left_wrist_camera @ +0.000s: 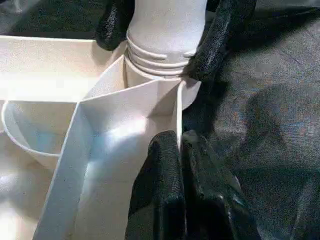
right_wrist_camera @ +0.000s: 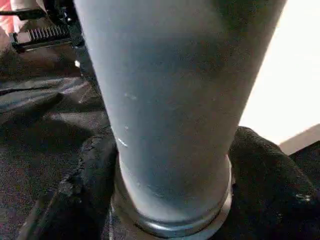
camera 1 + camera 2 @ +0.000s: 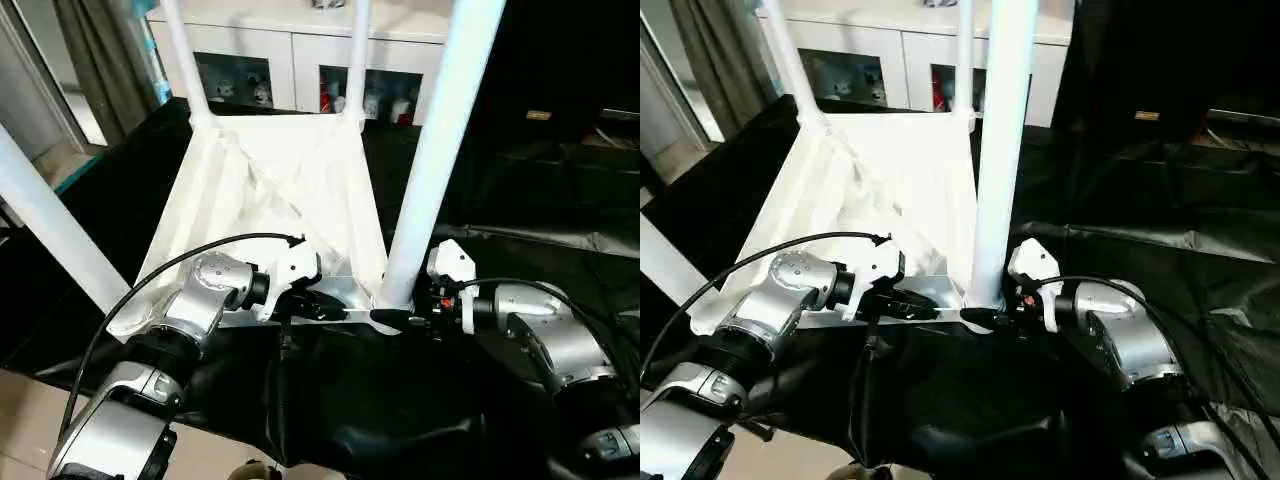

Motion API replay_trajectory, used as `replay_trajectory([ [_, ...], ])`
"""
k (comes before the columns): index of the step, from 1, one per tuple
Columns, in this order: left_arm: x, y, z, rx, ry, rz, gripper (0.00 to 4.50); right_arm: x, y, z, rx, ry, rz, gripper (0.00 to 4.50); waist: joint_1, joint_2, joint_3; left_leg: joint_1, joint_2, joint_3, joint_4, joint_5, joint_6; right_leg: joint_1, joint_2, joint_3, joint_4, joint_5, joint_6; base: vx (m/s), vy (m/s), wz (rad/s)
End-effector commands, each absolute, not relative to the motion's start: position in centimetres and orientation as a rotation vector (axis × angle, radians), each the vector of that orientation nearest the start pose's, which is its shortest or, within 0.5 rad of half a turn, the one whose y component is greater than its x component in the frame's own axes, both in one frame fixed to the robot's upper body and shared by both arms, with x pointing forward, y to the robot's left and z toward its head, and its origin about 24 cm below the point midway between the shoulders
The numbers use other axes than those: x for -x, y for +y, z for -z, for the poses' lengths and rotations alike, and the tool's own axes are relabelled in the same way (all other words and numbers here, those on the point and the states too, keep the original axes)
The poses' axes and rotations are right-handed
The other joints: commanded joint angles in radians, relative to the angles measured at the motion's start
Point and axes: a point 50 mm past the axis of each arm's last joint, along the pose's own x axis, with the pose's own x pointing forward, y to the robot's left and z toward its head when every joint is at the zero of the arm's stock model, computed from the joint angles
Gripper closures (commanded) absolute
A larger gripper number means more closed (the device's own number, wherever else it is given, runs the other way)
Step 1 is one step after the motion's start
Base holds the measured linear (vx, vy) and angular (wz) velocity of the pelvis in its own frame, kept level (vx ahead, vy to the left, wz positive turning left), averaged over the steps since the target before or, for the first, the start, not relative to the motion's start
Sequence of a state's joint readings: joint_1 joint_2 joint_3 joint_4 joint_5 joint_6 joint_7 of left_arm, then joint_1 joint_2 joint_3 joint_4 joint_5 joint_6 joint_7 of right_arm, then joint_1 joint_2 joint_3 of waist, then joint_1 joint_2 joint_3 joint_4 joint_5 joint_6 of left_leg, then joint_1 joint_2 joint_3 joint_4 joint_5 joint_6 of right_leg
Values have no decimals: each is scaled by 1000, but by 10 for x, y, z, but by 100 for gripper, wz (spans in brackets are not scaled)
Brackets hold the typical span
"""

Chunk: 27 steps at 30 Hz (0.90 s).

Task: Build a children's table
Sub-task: Rotate leg to tighten

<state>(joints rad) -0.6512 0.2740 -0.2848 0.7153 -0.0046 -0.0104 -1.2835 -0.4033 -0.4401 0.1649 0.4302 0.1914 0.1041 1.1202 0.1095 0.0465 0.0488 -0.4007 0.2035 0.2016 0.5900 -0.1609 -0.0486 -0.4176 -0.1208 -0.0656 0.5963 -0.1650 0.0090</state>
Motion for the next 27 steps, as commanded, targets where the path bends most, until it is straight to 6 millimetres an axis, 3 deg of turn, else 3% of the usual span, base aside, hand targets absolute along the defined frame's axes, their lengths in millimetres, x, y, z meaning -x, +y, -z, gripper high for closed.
replay_trajectory([
  [1,-317,101,-59,-328,328,1521,450,-296,-171,-51,173,317,-1141,136,-2,-14,-73,27,25,-10,-71,-273,44,52,-23,27,-61,-188,-238,0,0,0],
  [3,-319,101,-58,-332,327,1500,450,-295,-169,-49,162,318,-1132,147,-3,-18,-74,24,24,-9,-68,-241,59,53,-23,26,-57,-162,-242,0,0,0],
  [5,-320,101,-59,-327,327,1481,450,-295,-169,-48,153,316,-1120,166,-2,-16,-75,25,24,-9,-66,-232,63,52,-23,26,-56,-155,-246,0,0,0],
  [6,-323,101,-59,-311,324,1450,450,-297,-168,-47,142,312,-1095,173,-6,-9,-75,26,23,-8,-66,-234,61,51,-21,25,-57,-144,-249,0,0,0],
  [8,-324,101,-59,-302,324,1436,450,-299,-167,-47,142,307,-1074,173,-7,-10,-75,25,23,-9,-67,-241,57,52,-21,25,-57,-150,-249,0,0,0],
  [10,-327,98,-59,-293,327,1394,450,-305,-166,-43,154,305,-972,178,-16,-14,-72,24,20,-11,-70,-262,43,52,-23,24,-62,-201,-241,0,0,0],
  [12,-333,89,-55,-277,336,1296,450,-319,-162,-32,144,318,-740,178,-29,-20,-70,22,19,-12,-72,-278,26,50,-24,25,-64,-237,-230,0,0,0],
  [14,-336,81,-53,-267,336,1236,450,-324,-154,-27,98,332,-648,178,-44,-19,-69,20,15,-15,-76,-293,8,52,-23,22,-69,-285,-210,0,0,0],
  [16,-337,78,-52,-265,338,1214,450,-326,-150,-25,77,339,-616,178,-48,-18,-69,27,15,-15,-76,-315,3,48,-24,22,-76,-314,-203,0,0,0],
  [18,-343,62,-49,-276,347,1113,450,-333,-130,-23,16,351,-534,178,-52,-18,-64,31,14,-13,-76,-341,12,41,-21,24,-84,-350,-191,0,0,0],
  [20,-345,58,-49,-280,349,1085,450,-335,-123,-23,14,349,-521,178,-54,-18,-64,33,12,-16,-78,-370,-3,44,-23,21,-90,-413,-169,0,0,0],
  [23,-349,47,-51,-295,346,1023,450,-340,-102,-26,23,330,-510,178,-55,-15,-63,34,15,-18,-81,-380,-12,41,-21,22,-92,-401,-165,0,0,0],
  [24,-350,42,-52,-303,344,1006,450,-342,-93,-29,41,311,-512,144,-55,-15,-61,35,13,-18,-82,-393,-15,39,-21,21,-94,-412,-159,0,0,0],
  [25,-351,41,-52,-307,341,998,450,-342,-87,-31,36,290,-533,144,-56,-14,-62,40,12,-19,-81,-415,-18,37,-22,20,-98,-436,-153,0,0,0],
  [27,-352,39,-54,-310,336,999,450,-343,-83,-33,30,278,-545,123,-54,-15,-63,35,12,-20,-83,-407,-9,41,-23,21,-99,-429,-147,0,0,0],
])
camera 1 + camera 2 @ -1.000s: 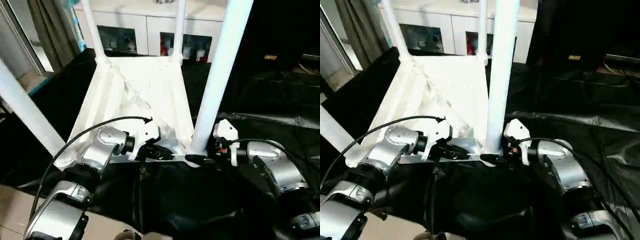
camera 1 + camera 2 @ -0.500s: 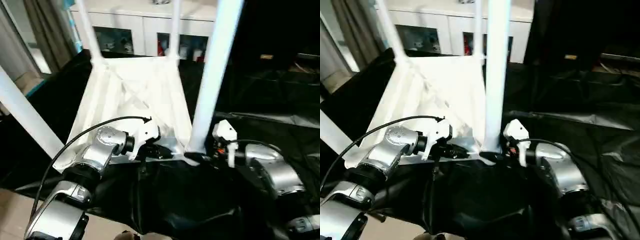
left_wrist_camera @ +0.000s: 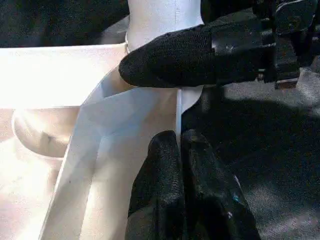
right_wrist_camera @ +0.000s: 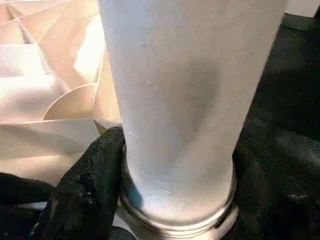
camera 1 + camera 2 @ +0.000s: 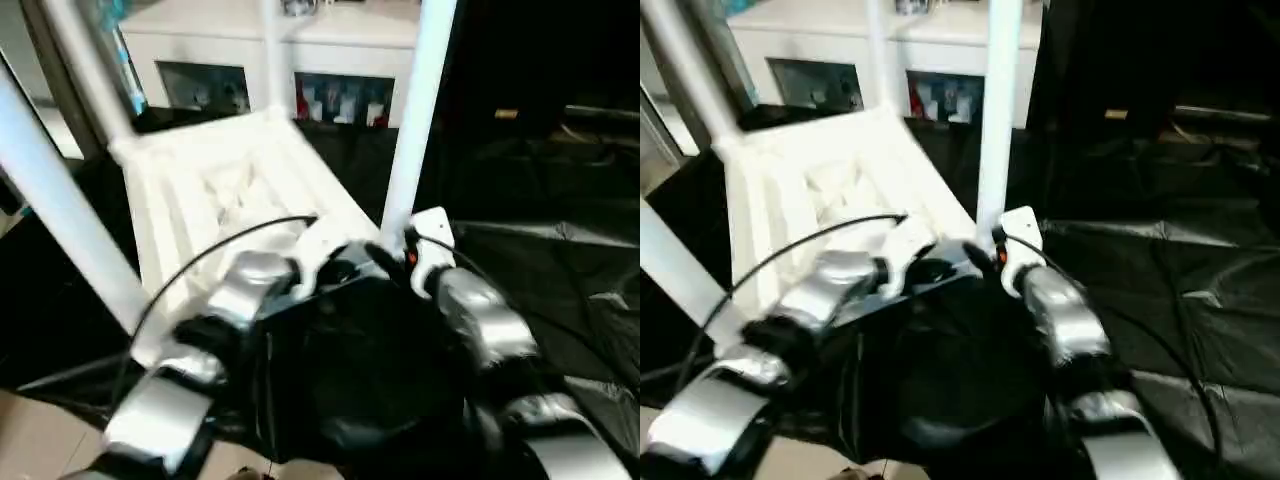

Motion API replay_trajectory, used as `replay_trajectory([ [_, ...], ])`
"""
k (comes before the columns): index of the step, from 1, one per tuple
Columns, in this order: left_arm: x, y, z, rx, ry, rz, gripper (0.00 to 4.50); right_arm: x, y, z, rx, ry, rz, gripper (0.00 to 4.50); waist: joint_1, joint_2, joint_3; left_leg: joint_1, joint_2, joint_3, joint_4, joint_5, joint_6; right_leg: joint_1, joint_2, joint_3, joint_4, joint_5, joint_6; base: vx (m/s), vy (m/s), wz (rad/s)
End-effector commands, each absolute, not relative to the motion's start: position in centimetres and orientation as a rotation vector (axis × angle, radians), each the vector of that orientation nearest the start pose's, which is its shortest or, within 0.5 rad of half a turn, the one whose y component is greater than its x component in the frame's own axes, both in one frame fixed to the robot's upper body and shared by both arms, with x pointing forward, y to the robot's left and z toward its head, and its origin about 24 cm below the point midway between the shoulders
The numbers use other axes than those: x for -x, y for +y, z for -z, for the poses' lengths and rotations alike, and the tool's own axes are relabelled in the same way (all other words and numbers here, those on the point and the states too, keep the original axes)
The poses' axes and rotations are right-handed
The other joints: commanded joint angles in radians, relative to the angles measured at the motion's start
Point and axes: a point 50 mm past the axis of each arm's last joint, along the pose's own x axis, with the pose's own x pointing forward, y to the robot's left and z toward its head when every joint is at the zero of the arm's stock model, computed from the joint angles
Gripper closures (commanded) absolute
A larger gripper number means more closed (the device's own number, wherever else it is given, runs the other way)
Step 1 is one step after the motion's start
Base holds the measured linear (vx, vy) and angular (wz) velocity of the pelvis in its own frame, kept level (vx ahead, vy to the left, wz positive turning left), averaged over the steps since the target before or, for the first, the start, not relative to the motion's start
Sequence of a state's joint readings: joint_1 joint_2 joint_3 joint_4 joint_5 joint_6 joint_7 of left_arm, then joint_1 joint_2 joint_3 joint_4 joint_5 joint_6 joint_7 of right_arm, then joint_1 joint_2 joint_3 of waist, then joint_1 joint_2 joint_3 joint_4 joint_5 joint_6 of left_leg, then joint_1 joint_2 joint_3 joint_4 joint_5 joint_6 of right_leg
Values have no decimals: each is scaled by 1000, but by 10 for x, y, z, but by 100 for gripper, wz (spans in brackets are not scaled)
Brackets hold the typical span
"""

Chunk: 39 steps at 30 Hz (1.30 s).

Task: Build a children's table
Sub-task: Rotate leg to tighten

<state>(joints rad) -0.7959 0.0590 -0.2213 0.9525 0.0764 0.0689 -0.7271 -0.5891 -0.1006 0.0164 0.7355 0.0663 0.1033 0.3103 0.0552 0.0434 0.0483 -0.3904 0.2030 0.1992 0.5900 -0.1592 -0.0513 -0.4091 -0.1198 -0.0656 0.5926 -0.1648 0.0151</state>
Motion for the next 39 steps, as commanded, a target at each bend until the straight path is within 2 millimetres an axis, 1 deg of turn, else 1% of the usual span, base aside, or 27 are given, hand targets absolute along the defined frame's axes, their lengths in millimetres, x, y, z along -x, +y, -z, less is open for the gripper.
replay_trajectory([
  [1,-352,39,-54,-309,333,1002,450,-343,-83,-34,25,273,-547,106,0,-10,-62,25,13,-18,-84,-409,-5,32,-24,21,-94,-421,-156,0,0,0],
  [4,-350,40,-56,-308,314,1051,450,-343,-88,-37,43,255,-583,92,0,-9,-64,23,14,-17,-84,-407,-2,33,-23,21,-91,-383,-168,0,0,0],
  [5,-350,40,-56,-308,313,1056,450,-343,-88,-37,44,253,-587,78,0,-6,-63,23,14,-17,-84,-409,0,34,-23,21,-91,-381,-171,0,0,0],
  [6,-349,41,-56,-309,307,1076,450,-342,-91,-38,43,246,-609,69,-1,-10,-64,22,15,-16,-84,-406,3,35,-22,22,-89,-364,-176,0,0,0],
  [7,-348,43,-56,-311,302,1108,450,-340,-95,-40,49,237,-666,69,0,-10,-64,22,15,-16,-83,-398,6,36,-22,22,-87,-348,-183,0,0,0],
  [8,-347,46,-57,-315,299,1138,450,-336,-99,-41,59,232,-727,69,2,-12,-65,20,15,-15,-83,-391,15,40,-21,22,-87,-334,-183,0,0,0],
  [9,-344,52,-57,-324,299,1197,450,-328,-109,-42,82,229,-832,69,4,-15,-66,19,15,-15,-82,-382,21,43,-22,23,-85,-320,-183,0,0,0],
  [10,-344,53,-57,-326,300,1208,450,-327,-111,-42,86,229,-851,69,11,-14,-68,17,18,-12,-79,-342,45,47,-22,25,-78,-254,-199,0,0,0],
  [11,-343,56,-57,-332,300,1228,450,-324,-116,-43,91,229,-886,69,11,-14,-68,17,18,-12,-79,-342,45,47,-22,25,-78,-254,-199,0,0,0],
  [12,-341,61,-58,-337,302,1266,450,-320,-122,-45,95,230,-930,69,16,-16,-71,15,19,-11,-74,-296,62,51,-23,24,-69,-200,-226,0,0,0],
  [13,-337,69,-59,-345,303,1330,450,-316,-131,-48,99,235,-988,69,18,-15,-72,15,20,-9,-72,-280,69,50,-22,24,-67,-181,-235,0,0,0],
  [14,-336,71,-59,-347,304,1357,450,-314,-134,-49,100,239,-1006,69,22,-10,-72,12,22,-9,-70,-256,83,54,-22,23,-61,-148,-252,0,0,0],
  [15,-335,72,-59,-348,304,1366,450,-314,-135,-49,100,240,-1012,69,22,-10,-74,12,22,-7,-68,-249,89,52,-21,23,-59,-131,-259,0,0,0],
  [16,-332,76,-60,-336,311,1411,450,-311,-138,-50,113,250,-1046,69,23,-8,-77,15,24,-7,-67,-234,90,50,-21,23,-54,-103,-274,0,0,0],
  [17,-332,76,-60,-336,311,1411,450,-311,-138,-50,113,250,-1046,69,26,-8,-77,14,24,-6,-65,-220,90,51,-20,22,-51,-84,-283,0,0,0],
  [18,-329,81,-60,-329,320,1456,450,-306,-143,-51,133,270,-1101,69,30,-8,-77,16,25,-5,-64,-216,92,50,-21,23,-50,-79,-289,0,0,0],
  [19,-327,86,-60,-325,329,1489,450,-300,-149,-52,147,300,-1157,69,38,-6,-75,20,26,-3,-64,-219,94,48,-19,24,-51,-85,-290,0,0,0],
  [21,-326,89,-61,-324,334,1508,450,-295,-152,-54,155,318,-1197,69,44,-5,-74,22,28,-3,-64,-227,95,46,-18,26,-51,-87,-291,0,0,0],
  [22,-325,90,-61,-320,337,1521,450,-294,-154,-54,157,322,-1211,69,47,-3,-74,22,29,-4,-66,-237,89,45,-19,26,-51,-101,-288,0,0,0],
  [23,-324,91,-62,-314,343,1535,450,-293,-155,-55,159,326,-1219,69,48,-4,-73,21,29,-4,-67,-247,85,45,-19,26,-52,-112,-285,0,0,0],
  [24,-323,92,-62,-307,346,1552,450,-292,-156,-55,157,332,-1225,69,49,-5,-71,23,29,-4,-71,-281,64,42,-21,27,-57,-160,-276,0,0,0],
  [29,-322,94,-64,-299,349,1575,450,-289,-158,-55,162,358,-1251,69,50,-7,-69,21,28,-7,-74,-308,34,42,-24,29,-62,-222,-251,0,0,0],
  [33,-320,95,-64,-291,352,1588,450,-287,-158,-57,138,366,-1262,111,51,-9,-71,19,28,-8,-73,-280,39,44,-24,29,-60,-202,-249,0,0,0],
  [34,-320,95,-64,-291,353,1589,450,-287,-157,-58,137,368,-1263,125,51,-7,-72,18,28,-8,-72,-266,44,44,-22,28,-57,-180,-252,0,0,0],
  [36,-320,95,-64,-290,354,1587,450,-287,-157,-57,143,368,-1259,136,51,-7,-74,18,27,-7,-69,-251,49,44,-22,27,-54,-150,-260,0,0,0],
  [38,-320,95,-63,-288,354,1583,450,-287,-157,-57,140,370,-1259,156,52,-10,-74,18,26,-6,-68,-246,54,44,-22,27,-54,-143,-264,0,0,0],
  [39,-320,95,-63,-287,354,1581,450,-287,-157,-57,139,371,-1259,168,53,-9,-74,19,26,-6,-67,-247,54,44,-22,27,-54,-146,-265,0,0,0],
])
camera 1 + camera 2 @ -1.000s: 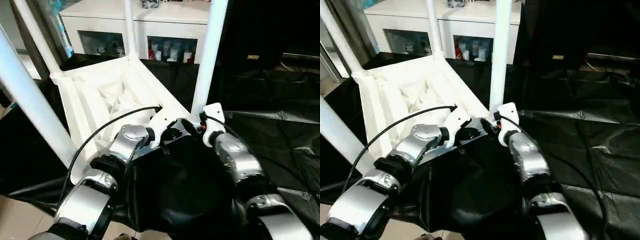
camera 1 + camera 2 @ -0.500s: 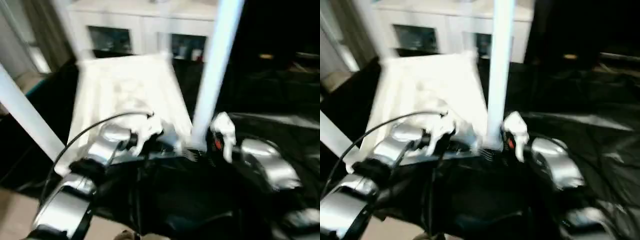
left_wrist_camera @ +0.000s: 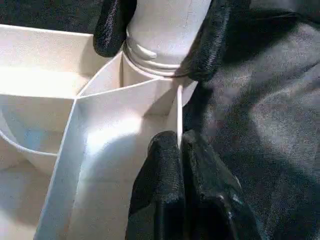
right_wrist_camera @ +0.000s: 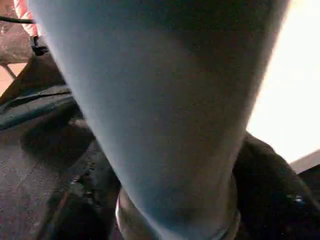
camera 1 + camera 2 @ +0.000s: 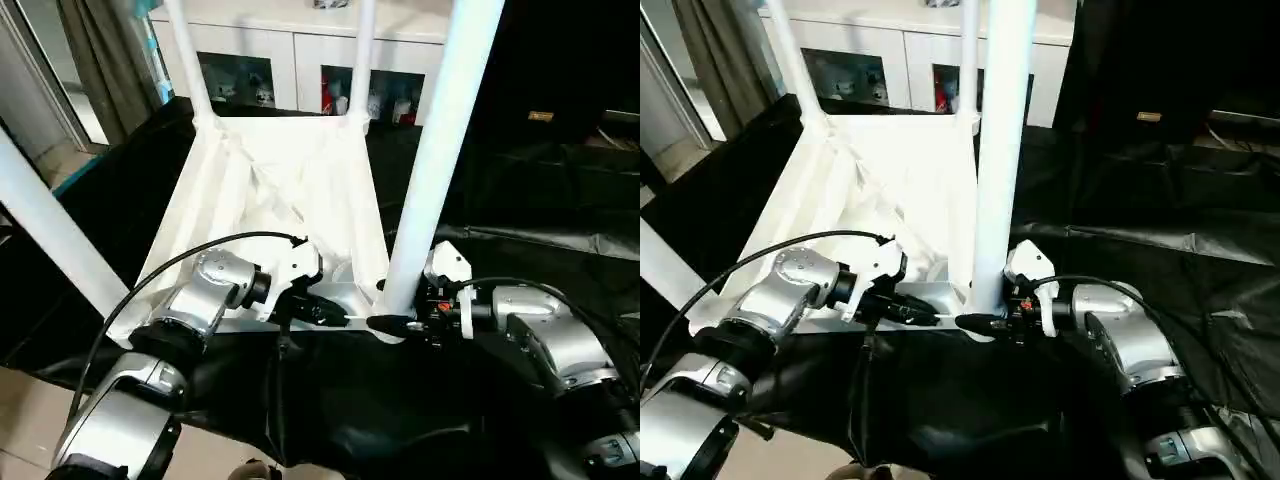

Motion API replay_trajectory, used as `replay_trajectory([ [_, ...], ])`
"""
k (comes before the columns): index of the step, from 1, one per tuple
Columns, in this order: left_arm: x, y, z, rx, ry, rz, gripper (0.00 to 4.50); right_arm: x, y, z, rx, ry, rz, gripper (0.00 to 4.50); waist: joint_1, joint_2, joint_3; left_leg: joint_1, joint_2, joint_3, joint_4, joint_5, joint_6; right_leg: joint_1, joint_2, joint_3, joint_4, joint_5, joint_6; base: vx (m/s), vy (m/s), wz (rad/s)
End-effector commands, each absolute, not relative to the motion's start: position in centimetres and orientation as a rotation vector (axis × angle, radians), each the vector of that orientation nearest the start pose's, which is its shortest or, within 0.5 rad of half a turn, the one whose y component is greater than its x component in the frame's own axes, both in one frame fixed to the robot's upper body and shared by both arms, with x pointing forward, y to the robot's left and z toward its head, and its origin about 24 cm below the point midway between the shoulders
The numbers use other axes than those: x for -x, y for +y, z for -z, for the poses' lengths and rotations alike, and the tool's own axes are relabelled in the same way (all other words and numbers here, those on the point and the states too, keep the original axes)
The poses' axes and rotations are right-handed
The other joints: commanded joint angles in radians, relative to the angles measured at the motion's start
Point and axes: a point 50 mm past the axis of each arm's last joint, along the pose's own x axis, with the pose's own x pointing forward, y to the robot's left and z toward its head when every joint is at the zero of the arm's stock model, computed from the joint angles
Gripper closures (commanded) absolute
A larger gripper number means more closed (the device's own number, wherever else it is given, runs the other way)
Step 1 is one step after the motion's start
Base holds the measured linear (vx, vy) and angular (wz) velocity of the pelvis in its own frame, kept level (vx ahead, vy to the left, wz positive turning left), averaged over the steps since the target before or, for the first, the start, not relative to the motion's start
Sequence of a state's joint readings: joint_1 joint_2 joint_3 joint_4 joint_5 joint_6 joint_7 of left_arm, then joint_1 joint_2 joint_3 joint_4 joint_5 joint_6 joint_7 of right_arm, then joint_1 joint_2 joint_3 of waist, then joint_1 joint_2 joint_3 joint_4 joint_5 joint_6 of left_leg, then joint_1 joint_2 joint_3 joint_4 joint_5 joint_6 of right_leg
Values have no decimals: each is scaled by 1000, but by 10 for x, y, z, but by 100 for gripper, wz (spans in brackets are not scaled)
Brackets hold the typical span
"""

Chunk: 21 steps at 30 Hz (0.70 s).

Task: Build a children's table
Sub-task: Rotate leg to tighten

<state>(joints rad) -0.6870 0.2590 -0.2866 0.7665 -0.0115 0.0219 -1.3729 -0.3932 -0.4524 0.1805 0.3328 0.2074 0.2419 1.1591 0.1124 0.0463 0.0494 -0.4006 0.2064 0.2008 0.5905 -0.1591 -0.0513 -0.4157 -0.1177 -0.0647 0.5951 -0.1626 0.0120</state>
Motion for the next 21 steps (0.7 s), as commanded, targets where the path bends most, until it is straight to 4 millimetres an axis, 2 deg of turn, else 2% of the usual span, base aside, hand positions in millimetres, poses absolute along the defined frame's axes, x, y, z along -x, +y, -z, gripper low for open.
replay_trajectory([
  [1,-320,95,-63,-283,352,1578,450,-287,-157,-56,133,372,-1258,176,-5,-14,-75,28,23,-7,-68,-245,56,51,-25,26,-56,-150,-261,0,0,0],
  [7,-321,94,-63,-256,343,1544,450,-286,-157,-54,86,373,-1224,185,-4,-13,-75,29,23,-7,-68,-244,53,50,-25,27,-58,-176,-250,0,0,0],
  [9,-329,85,-60,-247,338,1418,450,-297,-158,-41,108,395,-1035,186,-8,-12,-74,28,23,-8,-68,-246,46,47,-25,27,-58,-179,-249,0,0,0],
  [10,-329,85,-59,-246,338,1415,450,-297,-158,-40,109,396,-1030,186,-12,-15,-70,29,20,-8,-71,-270,31,47,-25,26,-64,-216,-242,0,0,0],
  [11,-335,78,-57,-246,340,1320,450,-303,-158,-31,109,420,-907,186,-14,-16,-70,30,17,-10,-73,-298,21,49,-27,25,-70,-276,-226,0,0,0],
  [12,-335,78,-57,-246,340,1317,450,-303,-158,-30,109,421,-903,186,-18,-10,-70,30,18,-10,-72,-306,15,44,-28,27,-71,-292,-220,0,0,0],
  [13,-339,71,-54,-255,341,1247,450,-308,-156,-23,82,437,-794,186,-31,-15,-62,32,13,-13,-78,-349,-5,45,-26,23,-82,-371,-193,0,0,0],
  [14,-339,70,-54,-257,341,1234,450,-309,-155,-22,77,441,-773,186,-31,-15,-62,32,13,-13,-78,-349,-5,45,-26,23,-82,-371,-193,0,0,0],
  [15,-341,65,-53,-257,342,1194,450,-313,-153,-18,57,451,-699,187,-41,-15,-58,41,11,-16,-80,-406,-22,39,-26,20,-96,-469,-163,0,0,0],
  [17,-345,56,-52,-261,338,1117,450,-318,-148,-12,39,469,-588,187,-50,-16,-55,44,8,-21,-81,-442,-30,38,-28,16,-105,-539,-134,0,0,0],
  [18,-347,47,-52,-271,332,1075,450,-321,-142,-9,18,479,-513,187,-53,-11,-56,51,8,-22,-79,-451,-30,32,-28,16,-112,-559,-122,0,0,0],
  [21,-349,34,-53,-266,325,1022,450,-327,-129,-7,-20,479,-441,187,-64,-13,-56,50,5,-25,-80,-465,-28,31,-25,10,-118,-584,-104,0,0,0],
])
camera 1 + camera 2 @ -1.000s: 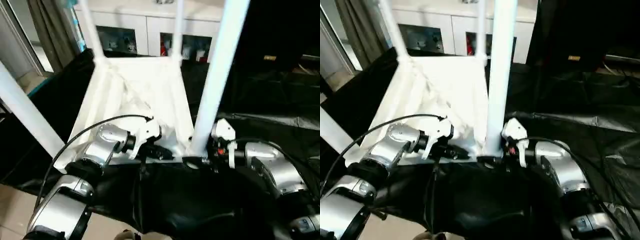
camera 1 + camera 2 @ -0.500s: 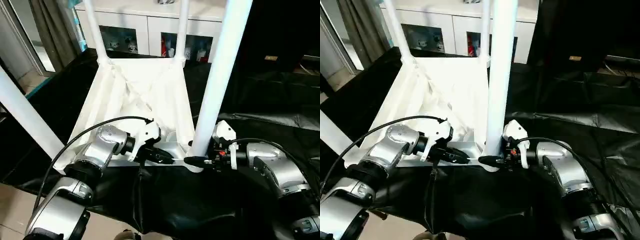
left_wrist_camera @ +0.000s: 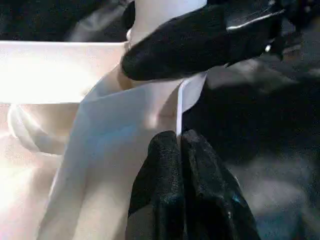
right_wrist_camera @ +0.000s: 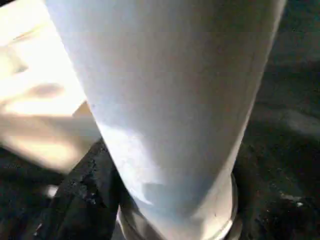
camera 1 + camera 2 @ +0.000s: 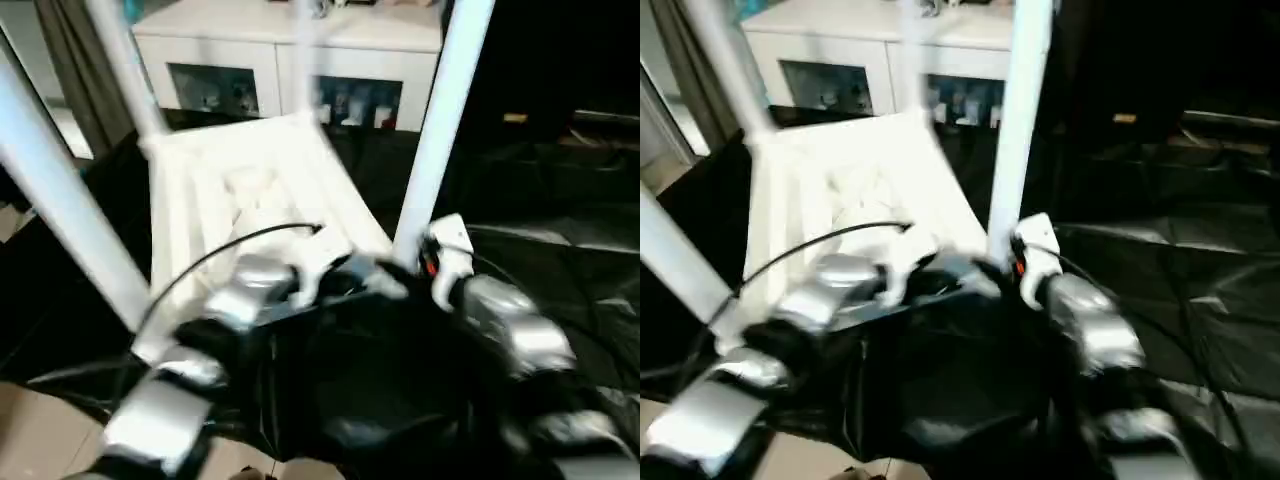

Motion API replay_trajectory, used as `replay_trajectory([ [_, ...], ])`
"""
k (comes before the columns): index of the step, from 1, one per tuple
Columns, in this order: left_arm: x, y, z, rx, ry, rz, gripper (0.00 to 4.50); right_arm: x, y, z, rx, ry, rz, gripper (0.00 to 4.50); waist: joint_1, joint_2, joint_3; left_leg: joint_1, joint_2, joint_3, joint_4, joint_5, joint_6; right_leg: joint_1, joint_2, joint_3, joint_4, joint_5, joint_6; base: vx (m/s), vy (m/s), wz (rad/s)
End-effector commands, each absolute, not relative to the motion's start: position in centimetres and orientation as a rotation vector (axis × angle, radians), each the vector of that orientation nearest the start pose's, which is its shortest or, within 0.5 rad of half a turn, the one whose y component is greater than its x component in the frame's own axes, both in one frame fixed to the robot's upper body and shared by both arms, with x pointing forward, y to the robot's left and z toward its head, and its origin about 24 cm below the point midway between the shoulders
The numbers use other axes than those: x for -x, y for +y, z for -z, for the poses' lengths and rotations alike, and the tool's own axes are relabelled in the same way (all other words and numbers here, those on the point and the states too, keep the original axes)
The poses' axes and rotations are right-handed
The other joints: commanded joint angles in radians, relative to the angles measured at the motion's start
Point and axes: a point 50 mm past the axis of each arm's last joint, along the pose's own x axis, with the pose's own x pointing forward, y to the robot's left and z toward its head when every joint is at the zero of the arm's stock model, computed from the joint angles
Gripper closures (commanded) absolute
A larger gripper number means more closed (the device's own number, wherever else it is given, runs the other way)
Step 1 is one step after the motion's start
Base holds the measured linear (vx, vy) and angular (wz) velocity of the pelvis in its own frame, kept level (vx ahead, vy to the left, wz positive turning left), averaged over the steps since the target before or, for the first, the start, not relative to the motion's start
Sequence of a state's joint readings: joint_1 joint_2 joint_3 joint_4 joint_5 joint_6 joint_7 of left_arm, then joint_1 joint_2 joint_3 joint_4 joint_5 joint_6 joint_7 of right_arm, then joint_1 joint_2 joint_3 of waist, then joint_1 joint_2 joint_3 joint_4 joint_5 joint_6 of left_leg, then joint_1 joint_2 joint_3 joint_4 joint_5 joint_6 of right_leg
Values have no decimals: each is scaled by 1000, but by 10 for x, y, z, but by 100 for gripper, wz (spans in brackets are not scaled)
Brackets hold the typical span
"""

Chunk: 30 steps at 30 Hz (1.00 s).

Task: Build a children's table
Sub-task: Rotate leg to tighten

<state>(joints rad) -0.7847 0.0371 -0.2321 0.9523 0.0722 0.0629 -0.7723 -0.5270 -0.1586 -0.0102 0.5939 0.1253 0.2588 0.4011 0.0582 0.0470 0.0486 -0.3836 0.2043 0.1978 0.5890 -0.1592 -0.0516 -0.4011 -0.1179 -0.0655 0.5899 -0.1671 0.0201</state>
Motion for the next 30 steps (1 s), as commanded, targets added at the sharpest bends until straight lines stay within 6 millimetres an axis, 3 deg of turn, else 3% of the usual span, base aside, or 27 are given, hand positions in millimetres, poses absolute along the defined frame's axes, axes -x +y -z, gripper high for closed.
replay_trajectory([
  [1,-349,30,-53,-274,323,1015,450,-328,-123,-9,-2,462,-453,187,-9,-13,-55,35,7,-22,-79,-469,-25,17,-24,9,-115,-582,-108,0,0,0],
  [2,-349,27,-53,-283,321,1009,450,-329,-116,-11,21,443,-473,187,-10,-5,-54,36,9,-22,-82,-481,-23,15,-23,9,-120,-571,-107,0,0,0],
  [3,-349,26,-53,-284,321,1009,450,-329,-115,-11,23,440,-476,187,-11,-7,-56,36,9,-24,-84,-480,-20,19,-24,7,-119,-559,-108,0,0,0],
  [4,-348,20,-53,-286,313,1015,450,-330,-102,-17,43,391,-546,187,-10,-5,-58,30,9,-25,-87,-469,-15,24,-23,7,-117,-533,-109,0,0,0],
  [6,-347,17,-54,-279,307,1023,450,-331,-98,-20,41,369,-579,131,-10,-8,-57,31,8,-23,-88,-477,-10,21,-22,8,-118,-523,-114,0,0,0],
  [9,-346,16,-56,-226,298,1068,450,-331,-98,-27,-16,343,-636,107,-12,-7,-58,27,7,-24,-90,-481,1,24,-24,9,-116,-519,-120,0,0,0],
  [12,-344,21,-55,-230,301,1119,450,-328,-106,-32,13,319,-720,81,-11,-9,-60,27,8,-24,-90,-477,10,25,-25,11,-114,-496,-127,0,0,0],
  [15,-340,32,-56,-246,276,1232,450,-318,-121,-40,53,294,-889,81,1,-12,-65,16,12,-19,-89,-406,42,39,-28,19,-101,-370,-168,0,0,0],
  [16,-339,34,-56,-247,272,1253,450,-316,-124,-41,61,293,-916,81,1,-12,-65,16,12,-19,-89,-406,42,39,-28,19,-101,-370,-168,0,0,0],
  [18,-336,41,-57,-248,276,1319,450,-310,-132,-43,75,300,-980,81,8,-13,-67,11,14,-12,-84,-342,68,42,-28,21,-89,-301,-206,0,0,0],
  [24,-328,55,-58,-257,284,1462,450,-301,-145,-48,91,319,-1072,81,19,-5,-76,10,22,-9,-75,-238,101,45,-28,19,-67,-165,-263,0,0,0],
  [25,-321,72,-57,-277,329,1572,450,-294,-158,-51,121,347,-1137,81,26,-6,-79,13,24,-9,-73,-222,106,47,-28,20,-62,-125,-278,0,0,0],
  [26,-321,72,-57,-277,329,1572,450,-294,-158,-51,121,347,-1137,81,28,-8,-79,8,23,-10,-72,-205,114,52,-27,19,-58,-104,-279,0,0,0],
  [28,-318,82,-56,-284,358,1611,450,-291,-164,-53,120,364,-1163,81,33,-5,-83,12,23,-6,-64,-154,134,47,-24,20,-46,-18,-307,27,7,-1],
  [30,-317,91,-56,-283,379,1629,450,-288,-169,-55,117,379,-1181,81,34,-4,-81,13,23,-4,-64,-159,137,45,-24,20,-47,-23,-312,0,0,0],
])
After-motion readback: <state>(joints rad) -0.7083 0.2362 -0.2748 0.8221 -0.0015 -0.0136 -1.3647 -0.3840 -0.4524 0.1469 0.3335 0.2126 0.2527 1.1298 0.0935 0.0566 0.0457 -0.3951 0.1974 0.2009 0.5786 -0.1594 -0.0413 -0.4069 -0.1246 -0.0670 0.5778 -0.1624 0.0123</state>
